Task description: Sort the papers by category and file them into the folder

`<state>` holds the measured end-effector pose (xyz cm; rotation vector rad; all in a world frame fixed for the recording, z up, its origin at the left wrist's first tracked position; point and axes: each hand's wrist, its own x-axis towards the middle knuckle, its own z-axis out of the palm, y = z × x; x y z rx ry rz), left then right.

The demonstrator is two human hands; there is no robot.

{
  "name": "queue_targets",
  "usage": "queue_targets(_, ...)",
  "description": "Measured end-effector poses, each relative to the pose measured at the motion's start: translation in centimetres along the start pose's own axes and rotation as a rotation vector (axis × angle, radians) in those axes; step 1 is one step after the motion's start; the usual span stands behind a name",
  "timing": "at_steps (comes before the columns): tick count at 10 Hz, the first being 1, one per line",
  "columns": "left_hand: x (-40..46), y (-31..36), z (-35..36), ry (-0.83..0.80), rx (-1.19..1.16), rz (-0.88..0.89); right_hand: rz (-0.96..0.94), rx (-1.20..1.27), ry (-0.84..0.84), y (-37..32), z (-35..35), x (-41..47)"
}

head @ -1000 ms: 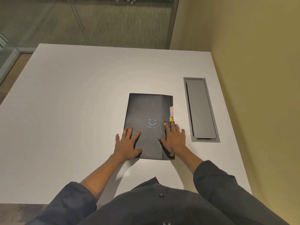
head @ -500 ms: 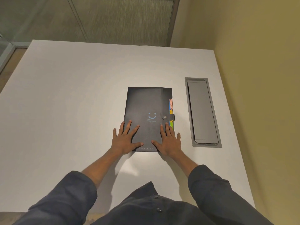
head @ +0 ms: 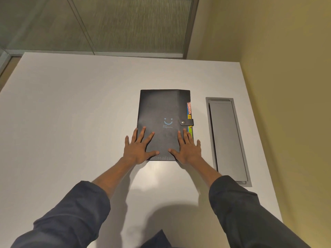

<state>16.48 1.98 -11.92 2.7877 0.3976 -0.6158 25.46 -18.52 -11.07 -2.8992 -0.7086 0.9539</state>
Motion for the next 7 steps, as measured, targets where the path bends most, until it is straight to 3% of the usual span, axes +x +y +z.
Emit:
queue_targets(5,0.8,0.0,-0.8,-0.006,-0.027,-0.004,-0.039,0.112,-0.029,0.6,-1.1,1.1)
queue_targets(7,-0.3,1.5,-2.9,0.136,0.017,0.019,-0.175,0.244,0.378,2.1,-1.7,-1.3)
